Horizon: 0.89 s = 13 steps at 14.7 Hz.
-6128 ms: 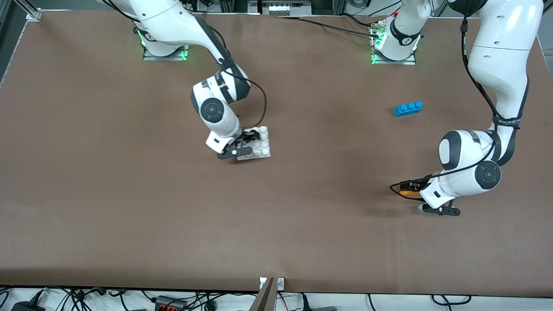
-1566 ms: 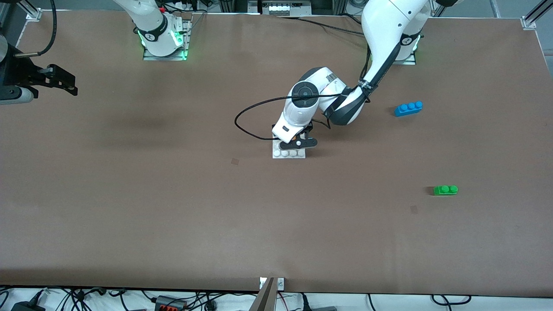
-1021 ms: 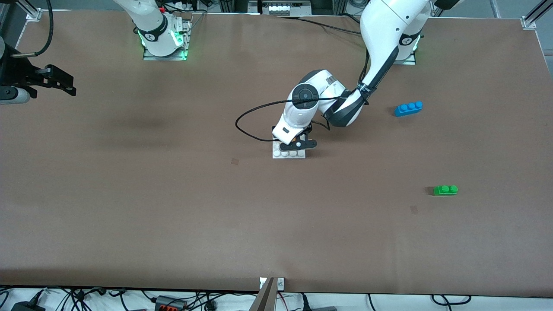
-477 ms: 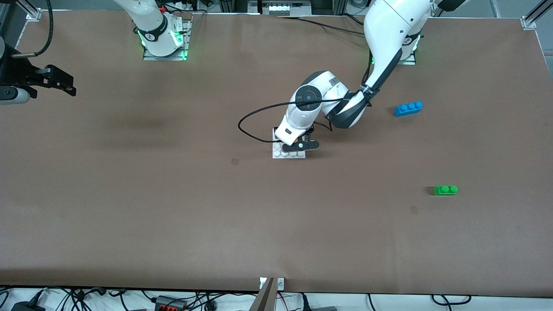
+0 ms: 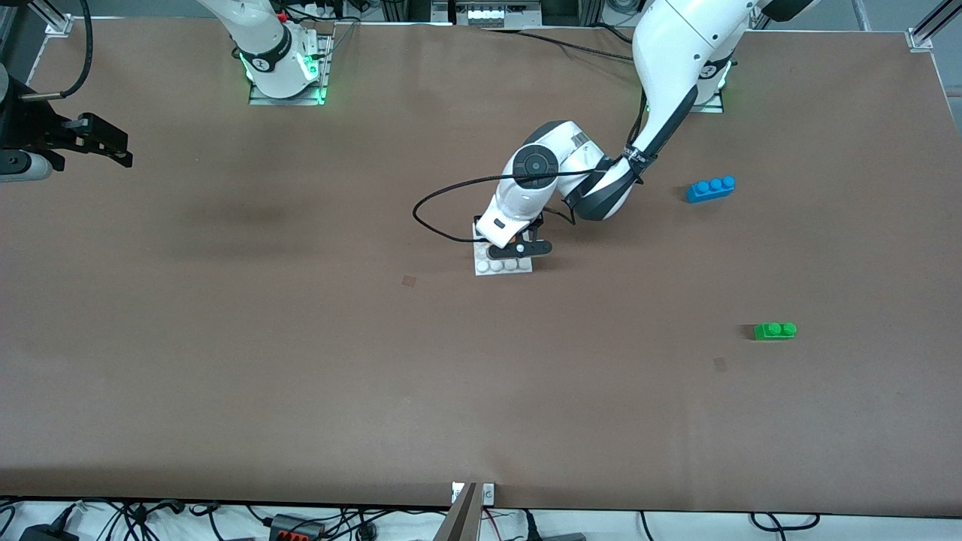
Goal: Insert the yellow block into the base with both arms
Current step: 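Press the yellow block down onto the plate studs with the left gripper, then open the left gripper and lift it away from the plate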
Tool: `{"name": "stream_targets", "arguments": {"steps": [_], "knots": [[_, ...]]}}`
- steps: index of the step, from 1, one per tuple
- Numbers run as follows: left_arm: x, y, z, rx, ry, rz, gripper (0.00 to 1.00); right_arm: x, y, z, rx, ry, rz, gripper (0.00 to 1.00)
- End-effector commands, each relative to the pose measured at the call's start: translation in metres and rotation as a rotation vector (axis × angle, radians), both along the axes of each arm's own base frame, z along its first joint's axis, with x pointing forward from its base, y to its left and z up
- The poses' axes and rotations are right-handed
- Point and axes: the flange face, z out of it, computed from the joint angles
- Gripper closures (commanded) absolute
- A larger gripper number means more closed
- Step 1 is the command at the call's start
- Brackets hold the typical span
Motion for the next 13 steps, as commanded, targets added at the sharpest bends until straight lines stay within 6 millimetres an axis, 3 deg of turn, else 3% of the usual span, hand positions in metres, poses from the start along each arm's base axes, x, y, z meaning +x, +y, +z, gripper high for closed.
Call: {"name": "stream_targets", "arguments": {"steps": [1,10,11,12,13], "knots": [[-0.005,-0.001,-0.005,0.014,-0.021,-0.008,0.43,-0.003,0.0,0.002,0.018,-0.01,-0.015,0.0],[-0.002,0.0,-0.011,0.016,-0.014,0.007,0.36,-0.003,0.0,0.001,0.018,-0.009,-0.015,0.0],[0.0,0.001,-0.009,0.013,-0.016,0.012,0.23,-0.003,0.0,0.002,0.018,-0.01,-0.015,0.0],[0.004,0.004,-0.005,0.012,-0.02,0.019,0.0,-0.003,0.0,0.001,0.018,-0.009,-0.015,0.0],[0.008,0.006,0.001,0.011,-0.027,0.023,0.0,-0.003,0.0,0.001,0.018,-0.009,-0.015,0.0]]}}
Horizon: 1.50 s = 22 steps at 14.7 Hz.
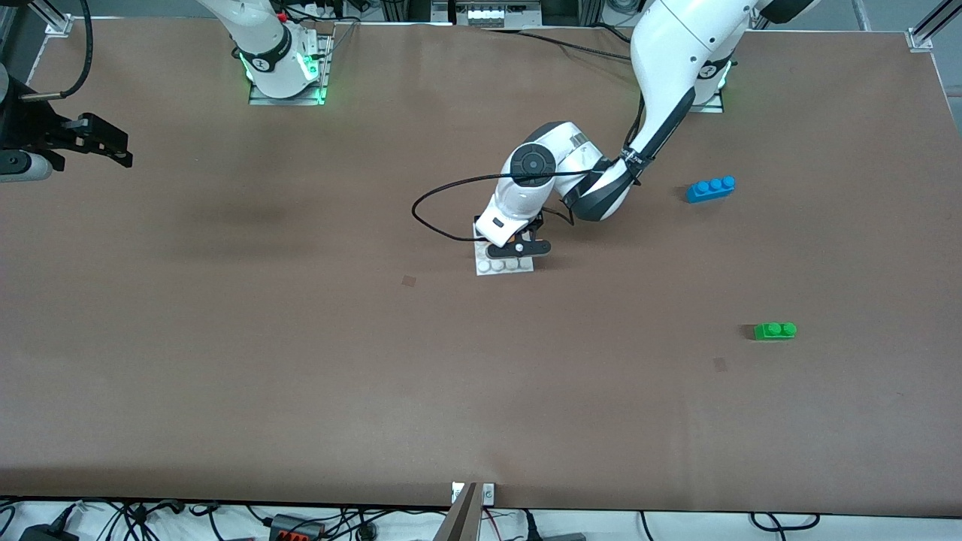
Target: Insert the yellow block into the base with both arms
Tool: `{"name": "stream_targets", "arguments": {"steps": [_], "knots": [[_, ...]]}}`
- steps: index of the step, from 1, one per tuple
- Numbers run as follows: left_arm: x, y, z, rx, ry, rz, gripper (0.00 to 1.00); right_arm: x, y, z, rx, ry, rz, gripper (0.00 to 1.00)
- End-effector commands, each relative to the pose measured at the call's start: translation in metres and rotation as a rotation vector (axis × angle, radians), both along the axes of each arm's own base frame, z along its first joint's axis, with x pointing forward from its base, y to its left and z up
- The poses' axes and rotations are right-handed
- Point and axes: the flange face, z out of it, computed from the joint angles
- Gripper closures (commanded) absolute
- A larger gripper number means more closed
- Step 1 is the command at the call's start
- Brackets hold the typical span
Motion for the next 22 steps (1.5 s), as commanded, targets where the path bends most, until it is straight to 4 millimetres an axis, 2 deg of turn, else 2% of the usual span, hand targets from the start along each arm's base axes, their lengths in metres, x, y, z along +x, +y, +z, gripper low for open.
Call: {"name": "stream_targets", "arguments": {"steps": [1,2,4,6,8,9,12,14,18,19,21,22], "knots": [[0.014,0.008,0.015,-0.004,-0.03,0.026,0.0,-0.003,0.0,0.001,0.018,-0.009,-0.015,0.0],[0.019,0.012,0.028,-0.015,-0.038,0.032,0.0,-0.003,0.0,0.001,0.018,-0.009,-0.015,0.0],[0.037,0.034,0.055,-0.009,-0.048,0.058,0.0,-0.003,0.0,0.001,0.018,-0.009,-0.015,0.0],[0.061,0.065,0.086,-0.006,-0.089,0.091,0.0,-0.003,0.0,0.001,0.018,-0.009,-0.015,0.0],[0.092,0.117,0.113,0.011,-0.121,0.114,0.0,-0.003,0.0,0.001,0.018,-0.009,-0.015,0.0],[0.102,0.137,0.129,0.019,-0.137,0.11,0.0,-0.003,0.0,0.001,0.018,-0.009,-0.015,0.0],[0.13,0.23,0.172,0.079,-0.148,0.115,0.0,-0.003,-0.001,0.001,0.018,-0.009,-0.016,0.0],[0.138,0.283,0.197,0.123,-0.133,0.091,0.0,-0.003,0.0,0.001,0.018,-0.009,-0.015,0.0],[0.136,0.378,0.247,0.167,-0.125,0.047,0.0,-0.003,0.0,0.002,0.018,-0.01,-0.015,0.0],[0.13,0.395,0.263,0.178,-0.114,0.071,0.0,-0.003,0.0,0.001,0.018,-0.009,-0.015,0.0],[0.115,0.414,0.293,0.198,-0.09,0.09,0.0,-0.003,-0.001,0.002,0.018,-0.01,-0.016,0.0],[0.114,0.425,0.308,0.15,-0.099,0.094,0.0,-0.003,0.0,0.001,0.018,-0.009,-0.015,0.0]]}}
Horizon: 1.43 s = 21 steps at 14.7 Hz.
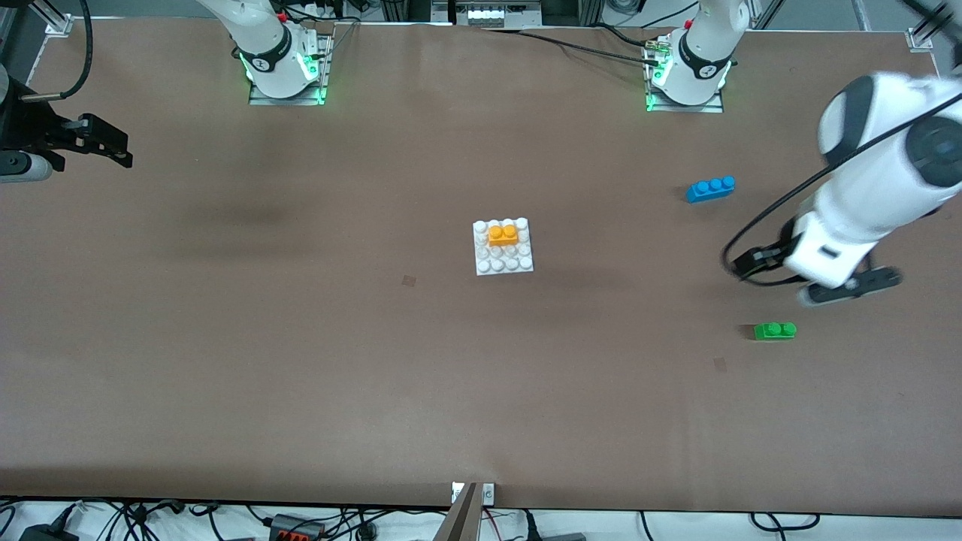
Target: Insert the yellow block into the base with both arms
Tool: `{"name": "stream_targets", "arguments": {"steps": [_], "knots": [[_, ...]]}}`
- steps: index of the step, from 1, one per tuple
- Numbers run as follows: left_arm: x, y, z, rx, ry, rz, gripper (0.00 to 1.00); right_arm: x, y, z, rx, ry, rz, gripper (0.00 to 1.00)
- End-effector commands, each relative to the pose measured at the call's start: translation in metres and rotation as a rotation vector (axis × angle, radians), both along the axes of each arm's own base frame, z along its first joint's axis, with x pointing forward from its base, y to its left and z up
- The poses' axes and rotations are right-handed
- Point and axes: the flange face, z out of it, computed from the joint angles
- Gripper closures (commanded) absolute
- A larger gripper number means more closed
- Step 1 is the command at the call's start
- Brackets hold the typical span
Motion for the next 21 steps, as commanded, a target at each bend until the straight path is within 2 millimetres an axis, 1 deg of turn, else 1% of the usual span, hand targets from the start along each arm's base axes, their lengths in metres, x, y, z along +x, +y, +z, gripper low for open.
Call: {"name": "stream_targets", "arguments": {"steps": [1,2,3,4,5,7,10,12,13,18,21], "knots": [[-0.016,0.018,0.051,-0.089,0.004,-0.006,0.0,-0.003,-0.001,0.002,0.018,-0.01,-0.015,0.0],[-0.017,0.029,0.068,-0.096,0.021,0.006,0.0,-0.003,-0.001,0.002,0.018,-0.01,-0.015,0.0],[-0.017,0.032,0.084,-0.099,0.036,0.009,0.0,-0.003,-0.001,0.002,0.018,-0.01,-0.015,0.0],[-0.015,0.033,0.085,-0.104,0.046,0.011,0.0,-0.003,-0.001,0.002,0.018,-0.011,-0.015,0.0],[-0.013,0.032,0.081,-0.11,0.059,0.01,0.0,-0.003,-0.001,0.002,0.018,-0.01,-0.015,0.0],[-0.013,0.029,0.086,-0.115,0.052,0.003,0.0,-0.003,-0.001,0.002,0.018,-0.01,-0.015,0.0],[-0.019,0.021,0.09,-0.11,0.075,-0.014,0.0,-0.001,-0.001,0.0,0.017,-0.007,-0.015,0.0],[-0.019,0.016,0.09,-0.108,0.077,-0.089,0.0,-0.001,-0.002,-0.001,0.017,-0.005,-0.018,0.0],[-0.019,0.016,0.09,-0.101,0.078,-0.125,0.0,-0.001,-0.002,-0.001,0.017,-0.005,-0.018,0.0],[-0.019,0.017,0.09,-0.083,0.08,-0.133,0.0,-0.001,-0.002,-0.001,0.017,-0.005,-0.018,0.0],[-0.019,0.022,0.089,-0.084,0.082,-0.128,0.0,-0.001,-0.002,-0.001,0.017,-0.005,-0.018,0.0]]}}
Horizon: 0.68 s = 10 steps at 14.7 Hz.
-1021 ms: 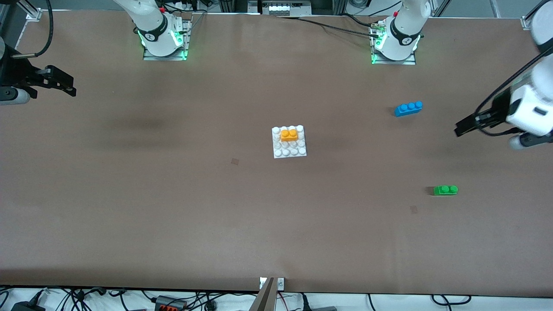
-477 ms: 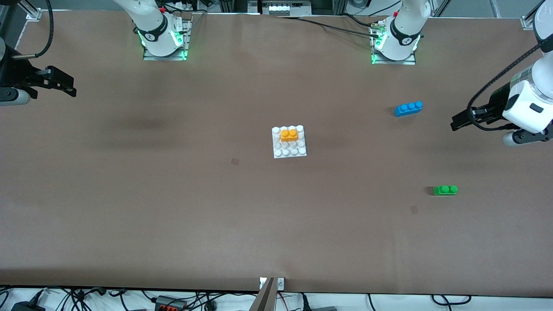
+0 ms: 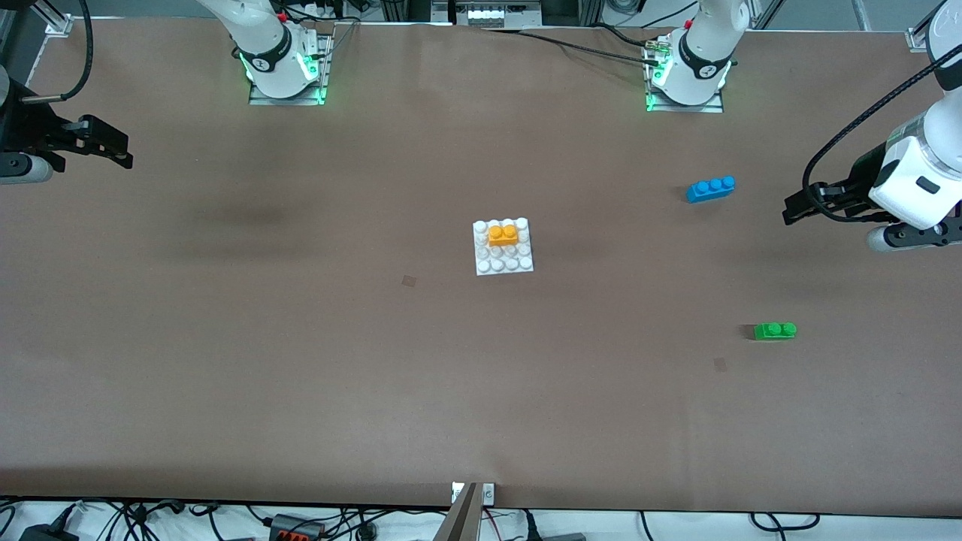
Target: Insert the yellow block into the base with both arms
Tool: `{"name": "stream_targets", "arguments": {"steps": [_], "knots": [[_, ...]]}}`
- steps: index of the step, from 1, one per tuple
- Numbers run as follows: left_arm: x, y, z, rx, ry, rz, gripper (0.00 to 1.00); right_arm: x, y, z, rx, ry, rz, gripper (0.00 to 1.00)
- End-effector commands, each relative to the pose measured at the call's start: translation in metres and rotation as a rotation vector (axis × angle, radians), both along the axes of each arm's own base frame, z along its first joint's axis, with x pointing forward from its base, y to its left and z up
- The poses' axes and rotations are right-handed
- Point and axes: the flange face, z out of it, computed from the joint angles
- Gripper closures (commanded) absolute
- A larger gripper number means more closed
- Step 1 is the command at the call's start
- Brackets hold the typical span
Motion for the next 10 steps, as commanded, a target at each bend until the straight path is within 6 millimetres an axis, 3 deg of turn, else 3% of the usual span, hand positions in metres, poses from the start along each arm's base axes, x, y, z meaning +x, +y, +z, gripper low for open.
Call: {"name": "stream_targets", "arguments": {"steps": [1,10], "knots": [[0.0029,0.0048,0.0048,0.008,0.006,-0.025,0.0,-0.0017,-0.0008,0.0005,0.017,-0.008,-0.014,0.0],[0.0044,0.0034,0.0052,0.001,0.013,-0.029,0.0,-0.0017,-0.0016,0.0005,0.017,-0.008,-0.016,0.0]]}}
